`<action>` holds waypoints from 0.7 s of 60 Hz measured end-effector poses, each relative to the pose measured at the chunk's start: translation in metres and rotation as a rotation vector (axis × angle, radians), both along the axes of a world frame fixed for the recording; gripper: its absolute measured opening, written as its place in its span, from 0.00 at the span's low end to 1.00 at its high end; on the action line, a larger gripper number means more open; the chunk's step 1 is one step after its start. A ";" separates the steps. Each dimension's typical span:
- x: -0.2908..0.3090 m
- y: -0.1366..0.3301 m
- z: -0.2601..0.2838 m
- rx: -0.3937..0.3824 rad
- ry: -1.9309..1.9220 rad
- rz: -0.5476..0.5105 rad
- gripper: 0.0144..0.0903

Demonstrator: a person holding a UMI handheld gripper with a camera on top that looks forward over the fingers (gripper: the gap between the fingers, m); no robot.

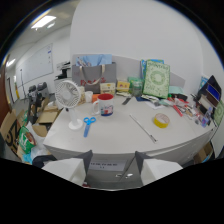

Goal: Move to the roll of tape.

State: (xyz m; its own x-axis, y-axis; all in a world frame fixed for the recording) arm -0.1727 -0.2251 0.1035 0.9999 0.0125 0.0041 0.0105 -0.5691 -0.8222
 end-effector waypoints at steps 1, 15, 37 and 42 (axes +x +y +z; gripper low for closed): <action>0.000 0.000 0.000 0.001 0.000 0.001 0.92; 0.024 -0.003 -0.004 0.006 -0.006 -0.023 0.92; 0.122 -0.009 -0.028 -0.026 -0.038 -0.086 0.92; 0.143 -0.004 -0.031 -0.031 -0.043 -0.091 0.92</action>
State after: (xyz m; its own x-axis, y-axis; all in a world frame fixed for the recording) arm -0.0296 -0.2289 0.0725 0.9958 -0.0773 0.0481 -0.0072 -0.5944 -0.8041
